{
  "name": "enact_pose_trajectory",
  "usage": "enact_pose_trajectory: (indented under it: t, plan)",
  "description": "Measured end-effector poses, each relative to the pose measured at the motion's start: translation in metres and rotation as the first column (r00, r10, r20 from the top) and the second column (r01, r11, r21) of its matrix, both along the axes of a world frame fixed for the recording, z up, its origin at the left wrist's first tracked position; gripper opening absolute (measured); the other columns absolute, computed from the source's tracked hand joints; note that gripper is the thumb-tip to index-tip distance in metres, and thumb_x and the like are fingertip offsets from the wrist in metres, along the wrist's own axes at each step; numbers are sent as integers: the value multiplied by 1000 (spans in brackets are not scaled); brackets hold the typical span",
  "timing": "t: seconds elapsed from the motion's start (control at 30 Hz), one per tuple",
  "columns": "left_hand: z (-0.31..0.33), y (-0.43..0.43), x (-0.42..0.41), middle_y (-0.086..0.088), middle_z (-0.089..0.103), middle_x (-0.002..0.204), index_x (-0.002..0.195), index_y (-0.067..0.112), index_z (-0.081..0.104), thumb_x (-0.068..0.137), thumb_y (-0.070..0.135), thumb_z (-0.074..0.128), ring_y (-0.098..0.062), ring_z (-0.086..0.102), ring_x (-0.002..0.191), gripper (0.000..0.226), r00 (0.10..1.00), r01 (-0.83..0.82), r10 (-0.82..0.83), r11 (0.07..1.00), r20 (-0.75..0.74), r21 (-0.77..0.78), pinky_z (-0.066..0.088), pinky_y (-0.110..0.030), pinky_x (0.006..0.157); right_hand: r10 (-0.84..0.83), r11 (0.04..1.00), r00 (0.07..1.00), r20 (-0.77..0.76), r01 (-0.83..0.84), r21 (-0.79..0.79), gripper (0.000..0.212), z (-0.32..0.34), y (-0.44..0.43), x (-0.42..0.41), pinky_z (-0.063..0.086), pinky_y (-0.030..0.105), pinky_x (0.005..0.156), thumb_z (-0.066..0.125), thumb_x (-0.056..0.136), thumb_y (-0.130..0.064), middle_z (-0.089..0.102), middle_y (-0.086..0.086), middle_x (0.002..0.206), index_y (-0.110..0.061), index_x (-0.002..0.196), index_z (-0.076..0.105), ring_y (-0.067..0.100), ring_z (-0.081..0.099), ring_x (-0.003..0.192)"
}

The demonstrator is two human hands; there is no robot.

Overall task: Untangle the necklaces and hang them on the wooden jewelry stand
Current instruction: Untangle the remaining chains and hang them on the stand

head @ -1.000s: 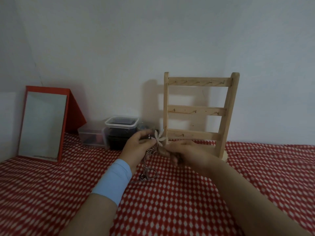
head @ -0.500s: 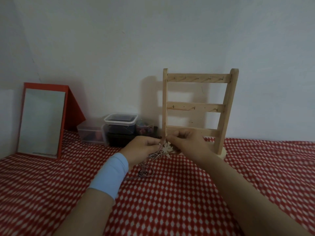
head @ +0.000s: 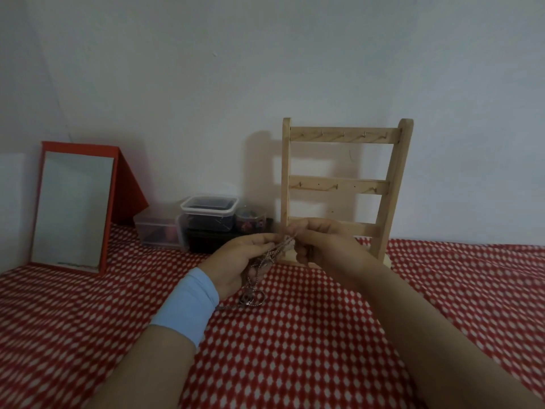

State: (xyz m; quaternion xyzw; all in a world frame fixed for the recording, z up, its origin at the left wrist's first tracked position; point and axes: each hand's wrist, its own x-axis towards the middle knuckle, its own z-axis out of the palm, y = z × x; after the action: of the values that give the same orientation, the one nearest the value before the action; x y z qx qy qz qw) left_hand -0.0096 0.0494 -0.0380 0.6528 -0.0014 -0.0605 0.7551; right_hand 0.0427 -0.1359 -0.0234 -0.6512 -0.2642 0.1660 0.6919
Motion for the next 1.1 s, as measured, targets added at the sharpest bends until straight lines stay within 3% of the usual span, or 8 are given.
enact_pose_trajectory:
  t: [0.1, 0.17, 0.33, 0.57, 0.63, 0.8, 0.97, 1.1]
  plan:
    - [3, -5, -2, -15, 72, 99, 115, 6, 70, 98, 36, 51, -20, 66, 71, 40, 1000, 20, -18, 998, -24, 56, 53, -26, 63, -52, 998, 998, 18, 52, -26, 18, -3, 2, 1, 49, 26, 58, 57, 100, -5, 64, 17, 87, -9, 98, 74, 19, 55, 67]
    - [3, -3, -2, -10, 74, 105, 107, 14, 75, 92, 34, 62, -24, 69, 93, 28, 996, 30, -51, 959, 68, 282, 54, -35, 85, -82, 996, 997, 0, 82, -25, 15, -3, 4, 0, 54, 27, 63, 59, 99, -4, 70, 9, 83, -8, 102, 73, 18, 62, 69]
    - [12, -5, -6, 16, 73, 87, 86, 33, 74, 98, 32, 56, 6, 66, 83, 21, 985, 89, -163, 751, 53, 655, 48, -13, 79, -138, 990, 990, 15, 138, 14, 14, -4, 8, -3, 52, 21, 61, 63, 97, -5, 66, 1, 71, -5, 107, 73, 10, 60, 61]
    - [11, -4, -1, 9, 74, 101, 101, 27, 72, 104, 26, 45, -7, 68, 98, 28, 975, -129, 9, 833, 220, 538, 49, -18, 87, -3, 1000, 986, -168, 1, -17, 19, -5, 3, 2, 41, 28, 52, 56, 102, -13, 69, 5, 74, -8, 110, 73, 17, 50, 56]
    - [8, -3, 1, 6, 75, 101, 104, 24, 73, 103, 24, 45, -11, 69, 98, 27, 973, -177, 80, 861, 215, 477, 50, -22, 88, 62, 988, 989, -138, -80, -130, 19, -9, 1, 3, 31, 23, 46, 53, 103, -8, 63, 5, 72, -9, 110, 70, 12, 37, 50]
    - [0, -4, 7, 0, 75, 104, 105, 18, 74, 102, 22, 48, -16, 69, 102, 27, 967, -250, 212, 888, 139, 386, 51, -35, 100, -1, 946, 991, 131, 43, -320, 30, -7, 1, 2, 44, 22, 49, 62, 91, 8, 68, 10, 97, -12, 112, 55, 9, 53, 56]
    - [-2, -10, 13, 0, 74, 93, 81, 27, 70, 102, 19, 46, -16, 68, 94, 33, 950, -311, 289, 865, 115, 394, 53, -33, 92, 185, 865, 945, 268, -27, -502, 13, -2, -4, 4, 55, 40, 99, 75, 86, -9, 75, 1, 102, -17, 96, 73, 16, 71, 98]
    - [-1, -15, 13, -5, 70, 97, 94, 14, 71, 102, 15, 39, -17, 64, 91, 33, 901, -430, 384, 739, 199, 518, 49, -28, 80, 284, 826, 941, 186, -141, -545, 21, -2, -3, 2, 47, 44, 108, 58, 91, -24, 75, -3, 110, -29, 97, 78, 18, 67, 109]
